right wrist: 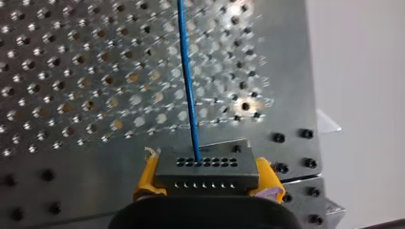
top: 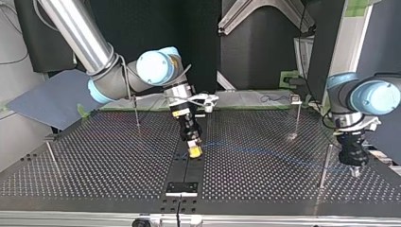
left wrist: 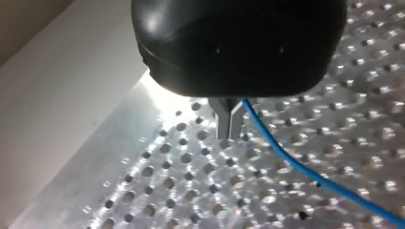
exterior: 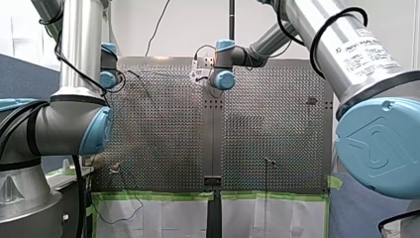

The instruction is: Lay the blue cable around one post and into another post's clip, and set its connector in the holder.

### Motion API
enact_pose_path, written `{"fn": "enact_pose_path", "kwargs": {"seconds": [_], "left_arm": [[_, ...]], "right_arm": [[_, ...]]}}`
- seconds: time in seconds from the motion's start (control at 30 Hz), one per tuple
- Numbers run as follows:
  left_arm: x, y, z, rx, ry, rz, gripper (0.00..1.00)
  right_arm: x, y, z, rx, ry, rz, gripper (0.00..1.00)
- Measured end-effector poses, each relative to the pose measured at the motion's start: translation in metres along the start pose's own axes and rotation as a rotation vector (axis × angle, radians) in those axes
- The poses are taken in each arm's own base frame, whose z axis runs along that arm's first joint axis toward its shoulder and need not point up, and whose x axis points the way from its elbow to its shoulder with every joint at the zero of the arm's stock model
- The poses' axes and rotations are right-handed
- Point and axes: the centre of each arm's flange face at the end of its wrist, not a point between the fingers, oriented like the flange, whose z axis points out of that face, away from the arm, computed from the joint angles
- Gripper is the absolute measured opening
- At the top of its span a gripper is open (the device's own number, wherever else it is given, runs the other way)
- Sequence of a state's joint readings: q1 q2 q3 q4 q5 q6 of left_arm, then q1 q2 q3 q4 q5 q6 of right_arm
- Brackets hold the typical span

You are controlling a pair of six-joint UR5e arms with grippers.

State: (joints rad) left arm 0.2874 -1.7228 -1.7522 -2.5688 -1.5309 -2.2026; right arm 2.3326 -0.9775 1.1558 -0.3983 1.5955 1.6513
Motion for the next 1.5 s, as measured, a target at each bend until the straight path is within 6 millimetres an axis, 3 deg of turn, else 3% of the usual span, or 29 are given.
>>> {"fn": "enact_pose_path", "kwargs": {"seconds": [0.27,0.63,0.67,0.7,0.73,0.8,0.83,0.9,1.17,1.33,1.4,1.5], "left_arm": [[0.022,0.007,-0.014,0.018,0.030,-0.022,0.00],[0.051,0.009,-0.031,0.037,0.103,-0.033,0.00],[0.055,0.010,-0.032,0.037,0.111,-0.034,0.04],[0.059,0.011,-0.032,0.035,0.119,-0.034,0.25],[0.062,0.012,-0.032,0.034,0.126,-0.034,0.25],[0.068,0.012,-0.034,0.032,0.140,-0.033,0.54],[0.070,0.012,-0.034,0.032,0.144,-0.033,0.54],[0.073,0.011,-0.035,0.030,0.151,-0.034,0.71],[0.084,0.014,-0.040,-0.012,0.171,-0.036,0.74],[0.089,0.013,-0.043,-0.020,0.180,-0.032,0.80],[0.093,0.015,-0.045,-0.024,0.186,-0.029,0.87],[0.103,0.019,-0.047,-0.029,0.203,-0.024,0.87]], "right_arm": [[-0.031,0.010,-0.003,-0.030,-0.076,-0.023,0.00],[-0.075,0.021,-0.021,-0.068,-0.169,-0.032,0.00],[-0.078,0.023,-0.023,-0.073,-0.172,-0.033,0.00],[-0.082,0.026,-0.025,-0.079,-0.175,-0.033,0.00],[-0.085,0.028,-0.027,-0.083,-0.177,-0.034,0.00],[-0.091,0.032,-0.030,-0.093,-0.179,-0.034,0.00],[-0.094,0.034,-0.032,-0.097,-0.179,-0.034,0.00],[-0.100,0.040,-0.035,-0.107,-0.180,-0.031,0.00],[-0.122,0.066,-0.049,-0.150,-0.175,-0.008,0.00],[-0.134,0.083,-0.059,-0.199,-0.170,-0.010,0.00],[-0.140,0.090,-0.064,-0.224,-0.168,-0.013,0.00],[-0.147,0.099,-0.072,-0.261,-0.164,-0.017,0.00]]}}
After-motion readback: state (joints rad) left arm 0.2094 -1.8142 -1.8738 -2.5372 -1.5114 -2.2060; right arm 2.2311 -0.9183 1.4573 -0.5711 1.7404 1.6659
